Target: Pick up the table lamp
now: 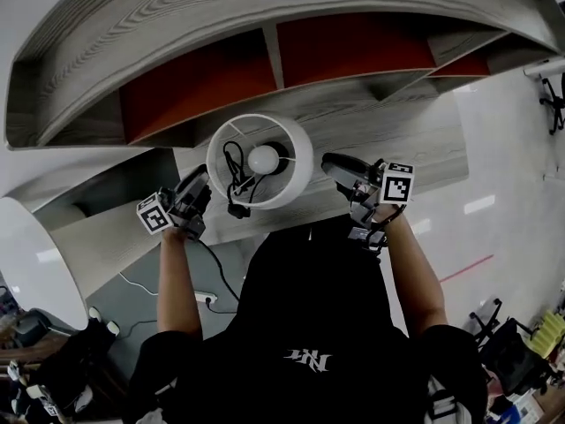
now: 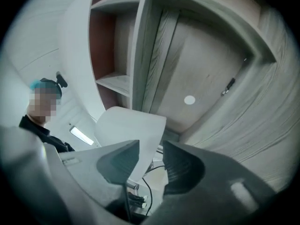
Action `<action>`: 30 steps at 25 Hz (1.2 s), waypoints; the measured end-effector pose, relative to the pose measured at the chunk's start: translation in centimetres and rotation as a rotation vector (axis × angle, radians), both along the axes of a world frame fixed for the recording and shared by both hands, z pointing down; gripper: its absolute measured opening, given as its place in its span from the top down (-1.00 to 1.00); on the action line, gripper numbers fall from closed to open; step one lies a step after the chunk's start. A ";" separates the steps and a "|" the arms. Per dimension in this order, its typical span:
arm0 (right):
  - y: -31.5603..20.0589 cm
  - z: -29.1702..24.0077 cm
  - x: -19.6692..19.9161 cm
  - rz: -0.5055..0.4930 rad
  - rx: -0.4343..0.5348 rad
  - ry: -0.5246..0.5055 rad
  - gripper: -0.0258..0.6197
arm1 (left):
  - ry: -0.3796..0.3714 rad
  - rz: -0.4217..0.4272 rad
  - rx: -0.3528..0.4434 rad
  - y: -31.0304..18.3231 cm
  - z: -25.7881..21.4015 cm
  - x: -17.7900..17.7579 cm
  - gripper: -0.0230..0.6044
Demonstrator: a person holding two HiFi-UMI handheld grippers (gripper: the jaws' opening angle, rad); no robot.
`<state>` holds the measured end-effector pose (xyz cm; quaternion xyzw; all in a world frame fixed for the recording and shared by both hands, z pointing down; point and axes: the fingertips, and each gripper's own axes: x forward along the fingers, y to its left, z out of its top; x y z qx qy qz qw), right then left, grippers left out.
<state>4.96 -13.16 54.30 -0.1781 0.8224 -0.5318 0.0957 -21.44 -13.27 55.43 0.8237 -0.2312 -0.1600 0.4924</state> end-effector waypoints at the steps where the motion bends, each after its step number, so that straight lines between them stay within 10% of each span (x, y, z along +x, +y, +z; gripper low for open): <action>1: -0.1 0.2 0.0 -0.006 -0.007 -0.005 0.45 | 0.009 0.008 -0.007 0.1 0.1 0.1 0.50; 30: -0.1 0.9 -2.3 -0.049 -0.089 -0.202 0.36 | 0.261 0.155 -0.105 1.3 0.6 2.6 0.20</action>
